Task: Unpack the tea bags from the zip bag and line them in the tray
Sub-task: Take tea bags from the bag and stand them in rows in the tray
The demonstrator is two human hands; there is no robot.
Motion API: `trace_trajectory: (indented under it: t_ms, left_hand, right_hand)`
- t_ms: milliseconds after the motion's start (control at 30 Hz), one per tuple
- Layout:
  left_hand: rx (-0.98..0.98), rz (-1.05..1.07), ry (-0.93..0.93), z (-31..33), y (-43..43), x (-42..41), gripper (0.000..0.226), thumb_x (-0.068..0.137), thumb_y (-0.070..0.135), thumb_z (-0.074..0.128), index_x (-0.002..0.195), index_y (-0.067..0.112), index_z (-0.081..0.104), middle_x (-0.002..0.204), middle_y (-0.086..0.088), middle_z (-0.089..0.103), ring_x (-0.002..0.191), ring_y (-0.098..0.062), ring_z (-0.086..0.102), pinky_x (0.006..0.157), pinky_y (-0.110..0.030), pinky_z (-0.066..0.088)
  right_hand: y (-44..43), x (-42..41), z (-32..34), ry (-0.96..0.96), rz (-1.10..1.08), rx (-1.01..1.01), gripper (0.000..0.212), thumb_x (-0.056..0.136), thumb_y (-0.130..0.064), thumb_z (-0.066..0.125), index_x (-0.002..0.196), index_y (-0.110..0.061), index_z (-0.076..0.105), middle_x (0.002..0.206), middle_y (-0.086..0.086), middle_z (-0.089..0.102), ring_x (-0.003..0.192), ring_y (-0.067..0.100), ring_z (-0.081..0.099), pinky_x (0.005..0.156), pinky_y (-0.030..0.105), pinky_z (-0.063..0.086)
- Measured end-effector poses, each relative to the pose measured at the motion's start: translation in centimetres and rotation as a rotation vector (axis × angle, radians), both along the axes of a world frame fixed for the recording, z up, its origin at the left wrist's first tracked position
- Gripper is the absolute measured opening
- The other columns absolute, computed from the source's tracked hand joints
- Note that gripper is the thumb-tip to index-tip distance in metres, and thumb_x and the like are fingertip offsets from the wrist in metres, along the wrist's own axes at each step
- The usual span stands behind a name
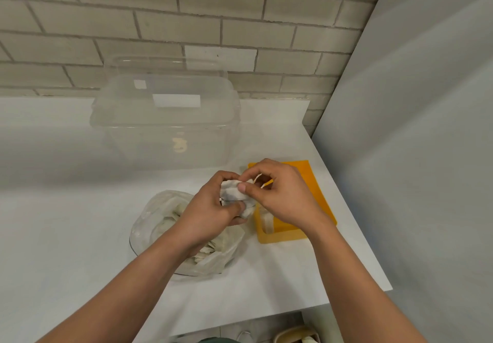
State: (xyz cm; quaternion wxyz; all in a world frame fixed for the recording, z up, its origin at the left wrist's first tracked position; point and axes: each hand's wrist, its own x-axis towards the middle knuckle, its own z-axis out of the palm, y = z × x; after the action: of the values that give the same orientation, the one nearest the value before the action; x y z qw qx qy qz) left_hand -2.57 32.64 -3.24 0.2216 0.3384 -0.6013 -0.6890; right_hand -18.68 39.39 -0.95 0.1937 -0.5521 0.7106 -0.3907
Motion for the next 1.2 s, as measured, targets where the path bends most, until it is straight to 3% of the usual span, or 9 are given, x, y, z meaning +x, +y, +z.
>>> trace_trajectory:
  t_ms: [133, 267, 433, 667, 767, 833, 933, 1100, 1200]
  left_hand:
    - [0.054, 0.085, 0.039, -0.2, -0.1, 0.0, 0.034, 0.095, -0.009, 0.062, 0.118, 0.016, 0.061, 0.113, -0.018, 0.070, 0.098, -0.030, 0.076, 0.084, -0.042, 0.064]
    - [0.080, 0.095, 0.054, -0.1, 0.0, -0.1, 0.027, 0.095, -0.009, 0.062, 0.112, 0.012, 0.067, 0.110, -0.017, 0.072, 0.093, -0.024, 0.076, 0.081, -0.036, 0.064]
    - [0.081, 0.089, 0.040, 0.1, 0.0, -0.4, 0.023, 0.096, -0.008, 0.061, 0.108, 0.010, 0.071, 0.110, -0.017, 0.071, 0.093, -0.021, 0.076, 0.079, -0.033, 0.063]
    - [0.090, 0.118, 0.051, 0.1, -0.3, -0.5, 0.023, 0.097, -0.007, 0.062, 0.106, 0.012, 0.072, 0.114, -0.019, 0.068, 0.096, -0.027, 0.075, 0.080, -0.035, 0.064]
    - [0.103, 0.111, 0.059, 0.2, -0.2, -0.7, 0.023, 0.098, -0.007, 0.061, 0.108, 0.011, 0.071, 0.115, -0.020, 0.068, 0.098, -0.029, 0.074, 0.080, -0.035, 0.064]
    - [0.110, 0.109, 0.062, 0.3, -0.1, -0.8, 0.022, 0.098, -0.006, 0.060, 0.108, 0.011, 0.071, 0.115, -0.020, 0.067, 0.098, -0.030, 0.074, 0.079, -0.034, 0.063]
    - [0.109, 0.111, 0.059, 0.2, 0.0, -0.9, 0.022, 0.098, -0.007, 0.060, 0.108, 0.010, 0.071, 0.114, -0.020, 0.067, 0.094, -0.026, 0.074, 0.078, -0.032, 0.063]
    - [0.108, 0.113, 0.058, 0.3, 0.0, -0.9, 0.023, 0.098, -0.007, 0.060, 0.108, 0.010, 0.070, 0.115, -0.020, 0.067, 0.093, -0.025, 0.075, 0.078, -0.032, 0.063]
    - [0.101, 0.126, 0.053, 0.2, -0.1, -0.8, 0.023, 0.098, -0.007, 0.060, 0.107, 0.010, 0.071, 0.115, -0.020, 0.066, 0.093, -0.026, 0.075, 0.078, -0.032, 0.063]
  right_hand:
    - [0.4, -0.2, -0.6, -0.156, -0.066, 0.009, 0.015, 0.087, -0.019, 0.078, 0.098, -0.028, 0.076, 0.090, -0.014, 0.072, 0.078, 0.004, 0.067, 0.073, 0.027, 0.058]
    - [1.0, -0.6, -0.6, -0.051, -0.054, 0.054, 0.028, 0.091, -0.023, 0.073, 0.116, -0.035, 0.075, 0.098, -0.016, 0.071, 0.082, 0.004, 0.065, 0.074, 0.020, 0.053]
    - [1.4, -1.0, -0.5, -0.070, -0.104, 0.043, 0.014, 0.090, -0.022, 0.075, 0.099, -0.033, 0.079, 0.095, -0.020, 0.075, 0.078, 0.002, 0.064, 0.075, 0.022, 0.054]
    - [2.5, -1.0, -1.3, -0.683, -0.181, -0.077, 0.012, 0.089, -0.003, 0.077, 0.087, -0.014, 0.072, 0.084, 0.005, 0.074, 0.079, 0.015, 0.071, 0.073, 0.029, 0.059]
    - [2.6, -0.7, -2.3, -0.877, -0.189, -0.132, 0.020, 0.090, 0.001, 0.073, 0.097, -0.017, 0.074, 0.092, 0.011, 0.073, 0.086, 0.021, 0.071, 0.075, 0.031, 0.059]
    - [2.7, -0.7, -2.9, -0.954, -0.184, -0.157, 0.030, 0.092, 0.004, 0.069, 0.113, -0.017, 0.075, 0.102, 0.012, 0.073, 0.092, 0.022, 0.071, 0.076, 0.031, 0.059]
    - [2.8, -0.8, -3.3, -1.019, -0.199, -0.185, 0.025, 0.094, 0.004, 0.065, 0.113, -0.010, 0.074, 0.114, 0.016, 0.072, 0.097, 0.023, 0.071, 0.078, 0.031, 0.060]
    - [2.9, -1.5, -3.5, -1.228, -0.246, -0.244, 0.017, 0.096, 0.003, 0.059, 0.100, -0.008, 0.070, 0.099, 0.010, 0.073, 0.089, 0.023, 0.070, 0.075, 0.030, 0.062]
    - [3.0, -1.9, -3.7, -1.238, -0.231, -0.239, 0.017, 0.097, 0.002, 0.060, 0.109, -0.008, 0.068, 0.100, 0.010, 0.071, 0.091, 0.023, 0.070, 0.075, 0.030, 0.062]
